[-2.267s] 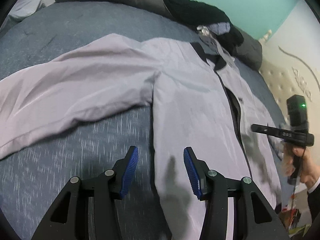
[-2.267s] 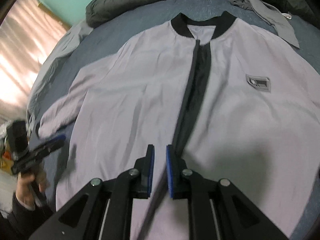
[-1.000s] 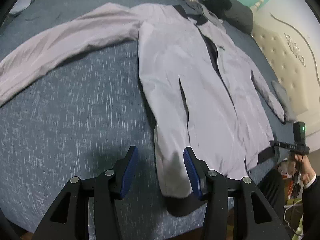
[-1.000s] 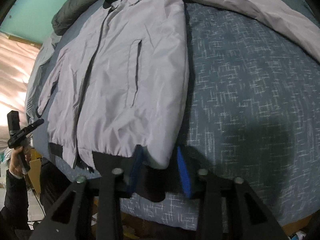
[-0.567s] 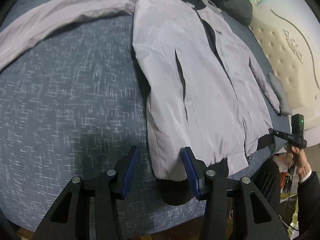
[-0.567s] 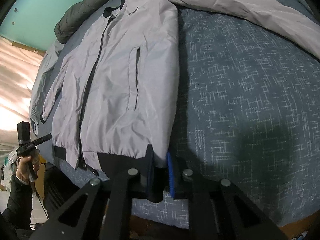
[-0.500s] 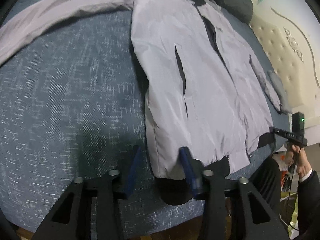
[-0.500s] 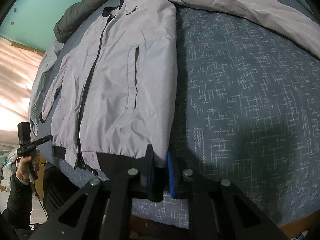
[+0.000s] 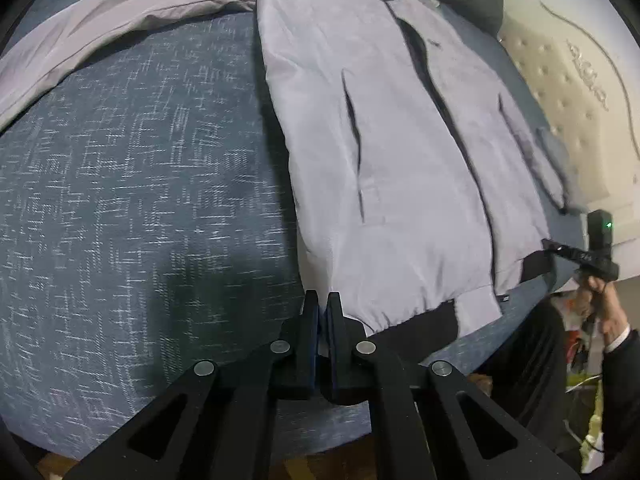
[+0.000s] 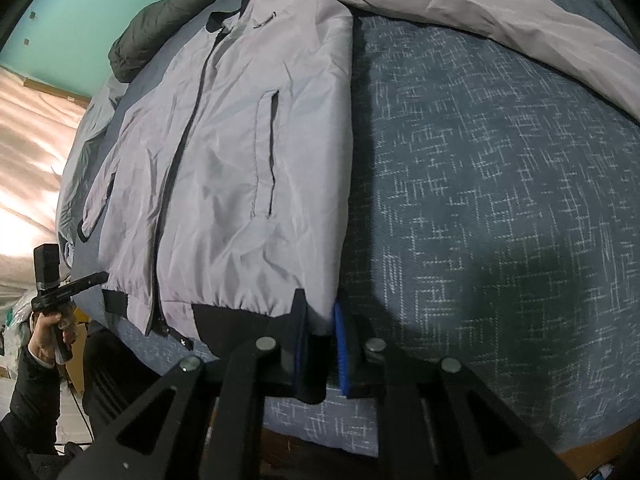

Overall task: Fold clothes
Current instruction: 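Grasp the black hem band and straighten it with the right gripper, then release the hem and move the right gripper to the black sleeve cuff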

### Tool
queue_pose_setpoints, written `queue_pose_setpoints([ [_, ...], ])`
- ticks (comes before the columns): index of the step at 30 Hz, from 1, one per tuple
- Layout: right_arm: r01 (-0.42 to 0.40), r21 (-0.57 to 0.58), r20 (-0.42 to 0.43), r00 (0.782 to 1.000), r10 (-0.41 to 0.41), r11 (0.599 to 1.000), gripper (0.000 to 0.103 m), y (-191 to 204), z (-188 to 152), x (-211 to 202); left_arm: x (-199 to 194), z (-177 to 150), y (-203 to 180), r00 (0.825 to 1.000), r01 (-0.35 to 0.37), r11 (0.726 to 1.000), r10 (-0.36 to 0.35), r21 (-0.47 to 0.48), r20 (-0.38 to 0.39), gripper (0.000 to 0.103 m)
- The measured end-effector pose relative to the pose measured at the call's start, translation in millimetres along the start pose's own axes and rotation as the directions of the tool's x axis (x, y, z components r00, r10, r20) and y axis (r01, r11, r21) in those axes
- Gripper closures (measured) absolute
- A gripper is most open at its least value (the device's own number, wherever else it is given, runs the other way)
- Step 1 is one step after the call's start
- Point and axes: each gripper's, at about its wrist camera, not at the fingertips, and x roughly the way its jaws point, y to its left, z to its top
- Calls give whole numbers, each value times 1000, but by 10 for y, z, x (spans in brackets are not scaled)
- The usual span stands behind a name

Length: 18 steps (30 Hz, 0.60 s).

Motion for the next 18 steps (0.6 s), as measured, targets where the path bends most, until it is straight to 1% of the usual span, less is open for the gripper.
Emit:
queue_pose_setpoints([
  [6,-1,8,-13,1000,2,1000,91,-53,-10,31,-3,33,27,1000,-4,1000,4,-4,-4,98],
  [9,-8,8,-22,1000,8,1000,91,-86,-11,23,-64,37,31,1000,7,1000,-7,-11,12,93],
  [11,-13,6,-19,1000,13,1000,91,-98,-8,11,-120,48,54,999,9,1000,-9,-18,31,92],
  [14,-13,9,-12,1000,14,1000,88,-124,-9,-18,-292,50,87,997,-5,1000,7,-18,73,88],
  [15,-12,11,-8,1000,12,1000,87,-135,-10,-29,-350,57,85,996,-12,1000,14,-15,87,83],
  [16,-7,13,-4,1000,7,1000,86,-151,-10,-52,-400,73,67,995,-20,1000,21,-11,101,80],
  [18,9,17,8,1000,-9,1000,77,-192,-7,-113,-507,119,31,991,-29,1000,29,-2,134,77],
])
